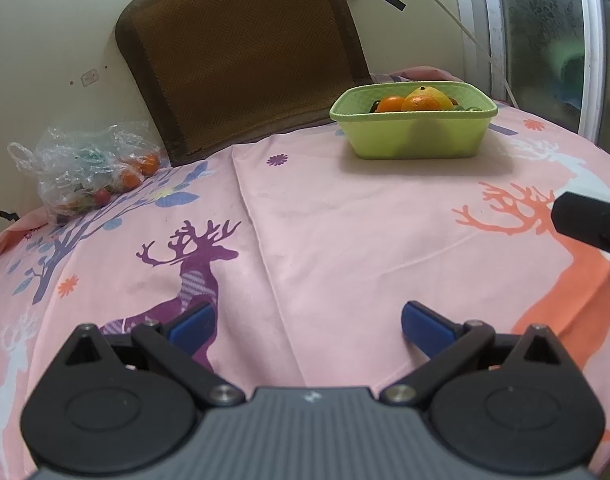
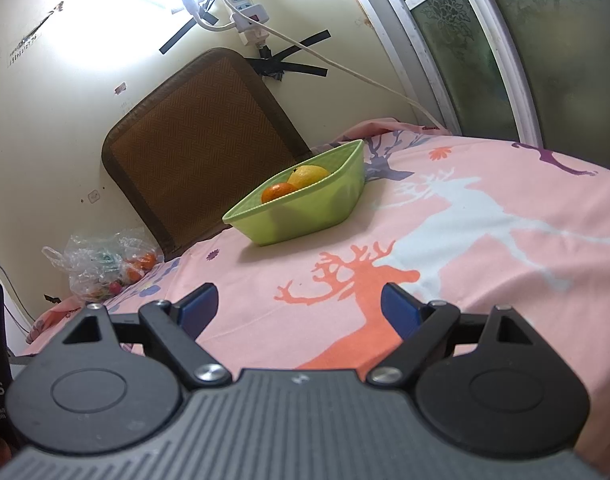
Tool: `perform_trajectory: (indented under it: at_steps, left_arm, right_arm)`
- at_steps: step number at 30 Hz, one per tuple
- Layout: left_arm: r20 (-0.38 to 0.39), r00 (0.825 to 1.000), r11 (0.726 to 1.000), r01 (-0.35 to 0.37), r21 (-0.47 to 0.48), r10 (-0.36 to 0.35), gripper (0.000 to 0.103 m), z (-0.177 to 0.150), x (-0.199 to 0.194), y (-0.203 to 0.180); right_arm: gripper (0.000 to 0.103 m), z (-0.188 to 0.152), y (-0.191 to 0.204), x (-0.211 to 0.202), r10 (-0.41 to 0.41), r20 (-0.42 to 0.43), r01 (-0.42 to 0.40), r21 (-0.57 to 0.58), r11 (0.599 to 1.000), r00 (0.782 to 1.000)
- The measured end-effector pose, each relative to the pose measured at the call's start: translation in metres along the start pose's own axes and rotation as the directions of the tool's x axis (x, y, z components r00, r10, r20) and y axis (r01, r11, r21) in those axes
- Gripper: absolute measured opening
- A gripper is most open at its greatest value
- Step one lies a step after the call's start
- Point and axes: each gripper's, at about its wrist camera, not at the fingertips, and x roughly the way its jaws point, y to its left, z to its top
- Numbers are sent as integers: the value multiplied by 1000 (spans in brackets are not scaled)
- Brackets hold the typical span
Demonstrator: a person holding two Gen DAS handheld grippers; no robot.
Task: Organize fruits
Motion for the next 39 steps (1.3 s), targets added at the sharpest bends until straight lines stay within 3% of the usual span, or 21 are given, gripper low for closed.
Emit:
perform_trajectory:
  at_steps: [20, 39]
  left_arm:
    - [17, 999, 998, -52, 31, 52, 103, 0, -1, -3]
    - [56, 997, 997, -58, 50, 55, 103, 2, -7, -5]
  right_arm:
    - [90, 0, 0, 0, -1, 0, 1, 2, 1000, 1000]
    - [90, 1, 0, -2, -3, 14, 3, -1, 1000, 1000]
